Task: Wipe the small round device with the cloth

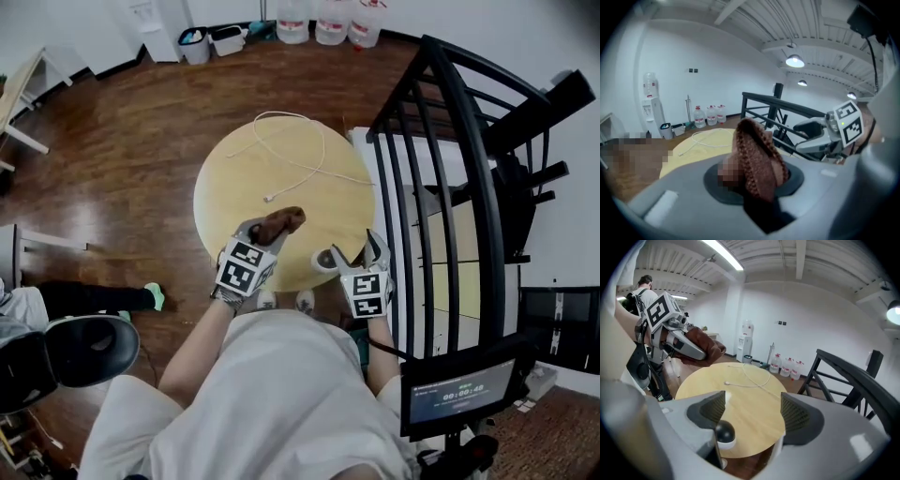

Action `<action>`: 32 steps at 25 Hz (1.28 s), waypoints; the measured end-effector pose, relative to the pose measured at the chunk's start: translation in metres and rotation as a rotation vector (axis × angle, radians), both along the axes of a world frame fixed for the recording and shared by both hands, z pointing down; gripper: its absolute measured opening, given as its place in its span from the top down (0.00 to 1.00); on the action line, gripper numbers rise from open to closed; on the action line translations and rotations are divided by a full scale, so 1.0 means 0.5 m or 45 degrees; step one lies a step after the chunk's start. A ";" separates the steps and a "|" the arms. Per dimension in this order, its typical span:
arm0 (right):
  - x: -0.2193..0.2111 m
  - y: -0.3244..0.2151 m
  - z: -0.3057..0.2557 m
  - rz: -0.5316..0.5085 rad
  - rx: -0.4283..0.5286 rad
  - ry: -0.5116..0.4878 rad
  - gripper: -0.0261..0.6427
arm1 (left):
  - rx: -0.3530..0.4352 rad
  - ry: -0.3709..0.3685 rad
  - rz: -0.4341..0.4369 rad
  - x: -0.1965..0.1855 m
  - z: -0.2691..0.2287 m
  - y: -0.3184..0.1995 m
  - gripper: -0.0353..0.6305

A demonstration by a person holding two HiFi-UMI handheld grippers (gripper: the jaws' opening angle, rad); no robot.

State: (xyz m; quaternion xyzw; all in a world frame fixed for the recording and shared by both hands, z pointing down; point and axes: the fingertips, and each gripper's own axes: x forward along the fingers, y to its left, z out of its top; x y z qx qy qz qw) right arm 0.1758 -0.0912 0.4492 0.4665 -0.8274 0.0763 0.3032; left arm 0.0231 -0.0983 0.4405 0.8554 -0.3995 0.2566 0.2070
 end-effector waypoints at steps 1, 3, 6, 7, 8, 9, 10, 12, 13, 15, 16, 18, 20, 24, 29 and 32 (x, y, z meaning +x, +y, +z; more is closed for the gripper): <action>0.000 -0.012 -0.015 0.002 0.019 -0.004 0.41 | 0.009 0.027 -0.020 -0.002 -0.012 -0.010 0.76; 0.000 -0.029 -0.036 0.011 0.034 0.004 0.41 | 0.024 0.066 -0.033 -0.002 -0.032 -0.025 0.76; -0.002 -0.047 -0.067 0.025 0.064 0.007 0.41 | 0.074 0.083 -0.027 0.004 -0.060 -0.041 0.76; -0.003 -0.051 -0.079 0.027 0.082 0.000 0.42 | 0.093 0.086 -0.024 0.006 -0.071 -0.045 0.76; -0.006 -0.055 -0.092 0.027 0.101 -0.005 0.43 | 0.111 0.090 -0.021 0.008 -0.082 -0.049 0.76; -0.008 -0.058 -0.104 0.026 0.120 -0.006 0.44 | 0.128 0.093 -0.018 0.010 -0.095 -0.054 0.76; -0.010 -0.063 -0.114 0.024 0.137 -0.005 0.45 | 0.146 0.096 -0.017 0.010 -0.108 -0.059 0.76; -0.013 -0.071 -0.133 0.024 0.165 -0.001 0.46 | 0.180 0.103 -0.017 0.008 -0.132 -0.069 0.76; -0.013 -0.076 -0.142 0.028 0.176 0.001 0.47 | 0.195 0.108 -0.020 0.006 -0.144 -0.074 0.76; -0.012 -0.083 -0.158 0.042 0.194 0.004 0.49 | 0.215 0.118 -0.026 0.003 -0.164 -0.082 0.76; -0.010 -0.083 -0.165 0.050 0.200 0.001 0.51 | 0.218 0.122 -0.028 0.002 -0.171 -0.083 0.76; -0.006 -0.082 -0.175 0.064 0.211 -0.010 0.55 | 0.220 0.125 -0.024 0.004 -0.178 -0.082 0.76; -0.006 -0.081 -0.183 0.066 0.220 -0.021 0.56 | 0.224 0.126 -0.017 0.005 -0.183 -0.080 0.76; -0.015 -0.076 -0.193 0.046 0.223 -0.035 0.56 | 0.228 0.130 -0.010 0.002 -0.190 -0.071 0.76; -0.030 -0.072 -0.217 0.023 0.247 -0.054 0.58 | 0.242 0.129 -0.018 -0.011 -0.204 -0.064 0.76; -0.036 -0.074 -0.237 0.022 0.277 -0.092 0.61 | 0.256 0.135 -0.027 -0.019 -0.212 -0.065 0.76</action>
